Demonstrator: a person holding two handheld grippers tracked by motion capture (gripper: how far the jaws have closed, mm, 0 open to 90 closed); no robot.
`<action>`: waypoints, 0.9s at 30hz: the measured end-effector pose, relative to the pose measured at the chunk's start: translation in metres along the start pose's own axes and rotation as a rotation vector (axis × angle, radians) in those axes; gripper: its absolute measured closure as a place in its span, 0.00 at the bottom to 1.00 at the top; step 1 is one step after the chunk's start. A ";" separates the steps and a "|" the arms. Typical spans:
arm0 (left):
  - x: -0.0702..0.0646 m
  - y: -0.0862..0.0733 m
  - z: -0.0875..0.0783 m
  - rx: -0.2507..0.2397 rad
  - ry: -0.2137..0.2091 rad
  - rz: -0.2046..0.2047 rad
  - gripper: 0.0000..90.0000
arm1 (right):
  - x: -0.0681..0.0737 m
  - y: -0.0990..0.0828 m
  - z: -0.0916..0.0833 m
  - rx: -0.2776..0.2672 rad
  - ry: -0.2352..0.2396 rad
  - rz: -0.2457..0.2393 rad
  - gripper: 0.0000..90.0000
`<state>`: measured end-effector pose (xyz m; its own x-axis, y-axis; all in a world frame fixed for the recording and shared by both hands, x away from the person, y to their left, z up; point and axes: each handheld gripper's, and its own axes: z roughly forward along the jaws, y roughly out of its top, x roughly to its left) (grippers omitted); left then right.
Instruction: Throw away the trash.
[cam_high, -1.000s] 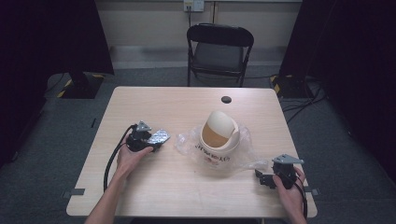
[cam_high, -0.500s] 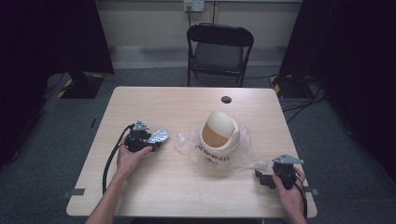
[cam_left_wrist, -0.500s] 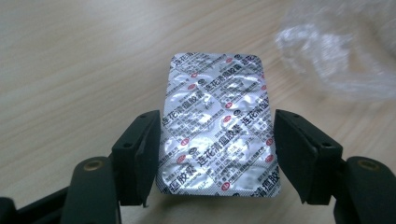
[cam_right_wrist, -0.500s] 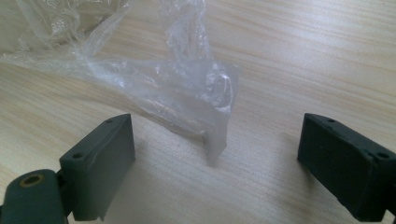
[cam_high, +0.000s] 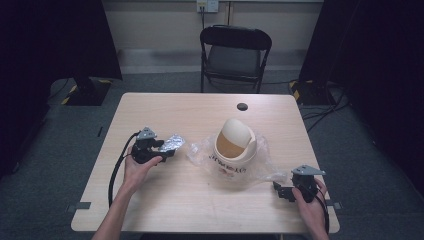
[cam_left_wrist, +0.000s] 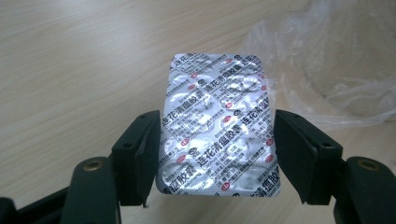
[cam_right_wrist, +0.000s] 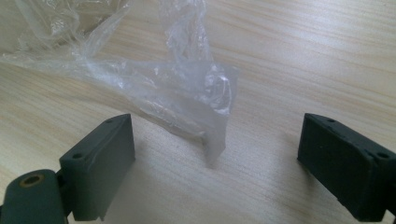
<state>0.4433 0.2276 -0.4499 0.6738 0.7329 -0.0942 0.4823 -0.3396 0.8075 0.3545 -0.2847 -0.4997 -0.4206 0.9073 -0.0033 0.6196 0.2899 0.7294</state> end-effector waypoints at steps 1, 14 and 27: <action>-0.002 0.001 -0.002 -0.002 -0.004 0.009 0.38 | 0.000 0.000 0.000 0.000 0.000 0.000 0.11; -0.017 0.010 -0.010 -0.021 -0.048 0.042 0.38 | 0.000 0.000 0.000 0.000 0.000 0.000 0.11; -0.040 0.027 -0.036 -0.076 -0.083 0.076 0.38 | 0.000 0.000 0.000 0.000 -0.001 -0.003 0.11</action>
<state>0.4092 0.2100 -0.4037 0.7524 0.6542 -0.0768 0.3866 -0.3441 0.8557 0.3543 -0.2848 -0.4997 -0.4219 0.9066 -0.0065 0.6180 0.2928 0.7296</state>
